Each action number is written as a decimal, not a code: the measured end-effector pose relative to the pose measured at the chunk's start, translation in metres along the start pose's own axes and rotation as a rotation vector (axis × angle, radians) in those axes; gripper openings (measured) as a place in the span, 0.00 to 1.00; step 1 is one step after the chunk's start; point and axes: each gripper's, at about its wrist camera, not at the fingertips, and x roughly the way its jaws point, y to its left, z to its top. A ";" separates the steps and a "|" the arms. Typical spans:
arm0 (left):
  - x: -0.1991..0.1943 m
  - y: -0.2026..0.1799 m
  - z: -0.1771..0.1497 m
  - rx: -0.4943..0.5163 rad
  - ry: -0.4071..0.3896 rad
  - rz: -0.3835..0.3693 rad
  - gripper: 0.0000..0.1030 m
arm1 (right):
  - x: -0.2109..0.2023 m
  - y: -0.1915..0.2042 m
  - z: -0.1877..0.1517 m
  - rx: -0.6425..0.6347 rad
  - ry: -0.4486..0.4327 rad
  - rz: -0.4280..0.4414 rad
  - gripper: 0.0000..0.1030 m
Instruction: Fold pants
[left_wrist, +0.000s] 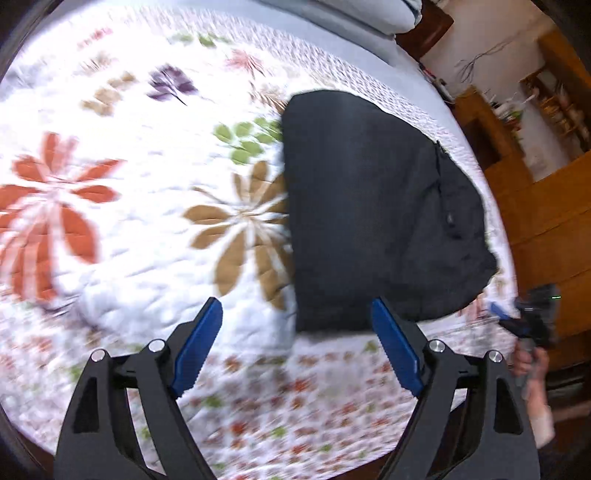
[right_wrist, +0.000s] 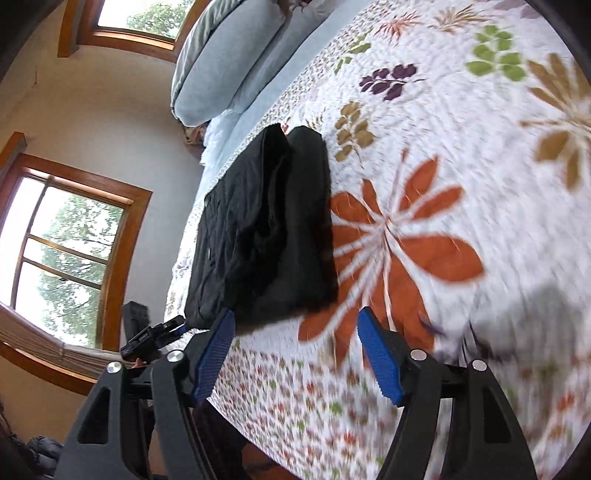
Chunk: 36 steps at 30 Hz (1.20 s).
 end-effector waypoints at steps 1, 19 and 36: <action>-0.005 -0.003 -0.004 0.011 -0.011 0.017 0.82 | -0.004 0.009 -0.007 -0.012 -0.011 -0.020 0.68; -0.129 -0.141 -0.073 0.321 -0.331 0.098 0.93 | -0.028 0.173 -0.079 -0.251 -0.226 -0.379 0.97; -0.186 -0.184 -0.110 0.402 -0.441 0.132 0.97 | -0.029 0.268 -0.137 -0.501 -0.389 -0.628 0.97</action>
